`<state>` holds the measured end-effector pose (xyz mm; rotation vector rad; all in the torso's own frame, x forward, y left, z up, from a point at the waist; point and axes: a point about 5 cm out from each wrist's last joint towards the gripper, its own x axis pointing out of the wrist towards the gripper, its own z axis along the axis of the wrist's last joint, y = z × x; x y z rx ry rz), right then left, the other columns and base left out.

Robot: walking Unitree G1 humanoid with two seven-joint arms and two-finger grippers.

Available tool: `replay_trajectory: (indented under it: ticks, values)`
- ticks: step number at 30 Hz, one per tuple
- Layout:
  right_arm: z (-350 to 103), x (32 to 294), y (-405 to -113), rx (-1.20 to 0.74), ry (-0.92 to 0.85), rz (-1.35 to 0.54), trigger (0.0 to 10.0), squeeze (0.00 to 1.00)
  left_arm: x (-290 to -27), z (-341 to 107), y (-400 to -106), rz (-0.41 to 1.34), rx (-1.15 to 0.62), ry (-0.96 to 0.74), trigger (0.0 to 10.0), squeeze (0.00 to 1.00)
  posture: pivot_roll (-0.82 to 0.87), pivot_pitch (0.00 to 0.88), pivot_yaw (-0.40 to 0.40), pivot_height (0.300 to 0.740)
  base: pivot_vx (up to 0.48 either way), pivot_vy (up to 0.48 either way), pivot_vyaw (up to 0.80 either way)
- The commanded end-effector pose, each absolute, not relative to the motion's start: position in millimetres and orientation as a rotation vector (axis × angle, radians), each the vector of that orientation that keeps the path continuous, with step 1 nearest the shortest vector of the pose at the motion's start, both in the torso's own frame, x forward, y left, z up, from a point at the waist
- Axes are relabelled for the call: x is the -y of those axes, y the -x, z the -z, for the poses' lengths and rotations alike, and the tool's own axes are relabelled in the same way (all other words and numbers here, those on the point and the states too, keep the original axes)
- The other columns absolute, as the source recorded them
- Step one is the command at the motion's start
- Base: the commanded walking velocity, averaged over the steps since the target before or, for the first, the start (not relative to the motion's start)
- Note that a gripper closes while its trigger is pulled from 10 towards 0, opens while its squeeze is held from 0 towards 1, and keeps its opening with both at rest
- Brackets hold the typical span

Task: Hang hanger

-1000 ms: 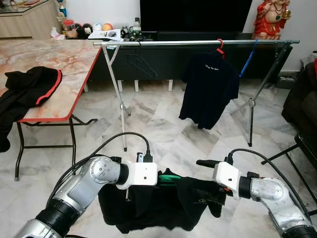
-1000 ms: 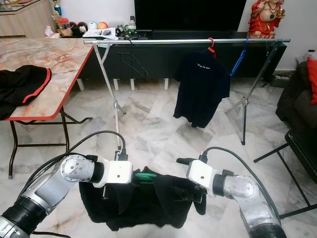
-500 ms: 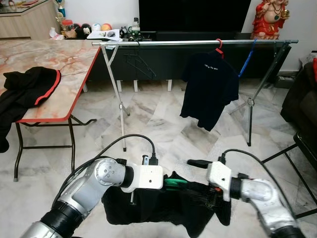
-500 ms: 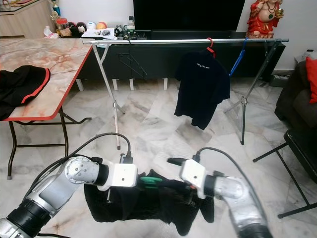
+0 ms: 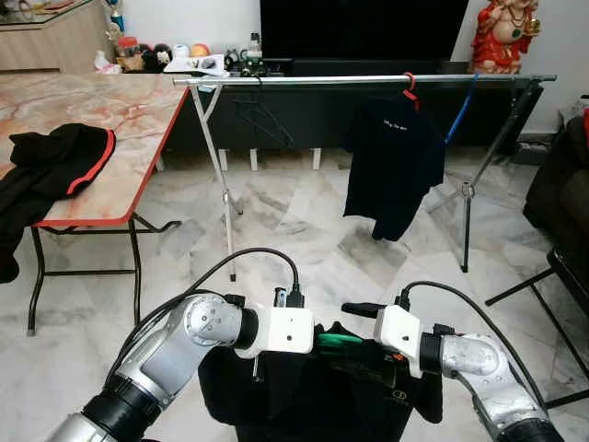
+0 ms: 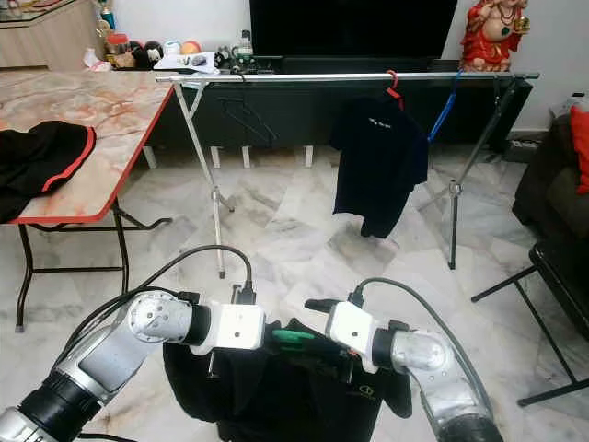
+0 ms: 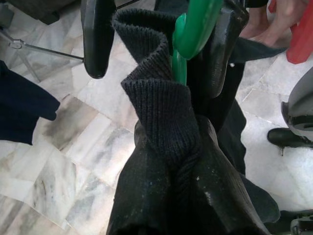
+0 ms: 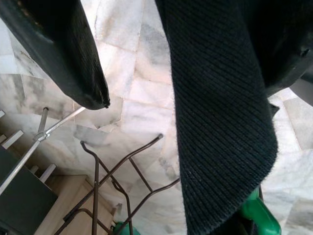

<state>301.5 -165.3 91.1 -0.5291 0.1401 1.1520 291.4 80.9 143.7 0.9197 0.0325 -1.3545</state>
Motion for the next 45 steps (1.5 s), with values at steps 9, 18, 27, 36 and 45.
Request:
replay_trajectory:
  ticks: [9,18,27,36,45]
  values:
    - [-90.7,167.4,-302.7,-0.136,0.486,-1.132,0.0,0.00,-77.9,-152.0,-290.3,1.357,0.011,-0.919,10.0,0.00,0.09,0.061,-0.004,0.740,0.000,0.000,0.00]
    - [-91.9,169.7,-303.6,-0.127,0.462,-1.113,0.0,0.00,-78.9,-151.5,-289.7,1.360,0.005,-0.917,10.0,0.00,0.09,0.065,-0.002,0.740,0.000,0.000,0.00]
    - [-91.2,169.3,-302.5,-0.124,0.453,-1.122,0.0,0.00,-78.9,-151.3,-289.2,1.366,0.003,-0.916,10.0,0.00,0.09,0.061,0.000,0.740,0.000,0.000,0.00]
    - [-90.5,168.6,-301.8,-0.123,0.445,-1.122,0.0,0.00,-78.6,-151.1,-288.4,1.371,0.004,-0.916,10.0,0.00,0.09,0.053,0.004,0.740,0.000,0.000,0.00]
    - [-89.5,167.6,-301.1,-0.125,0.440,-1.129,0.0,0.00,-78.3,-150.1,-287.3,1.380,0.003,-0.913,10.0,0.00,0.09,0.047,0.005,0.740,0.000,0.000,0.00]
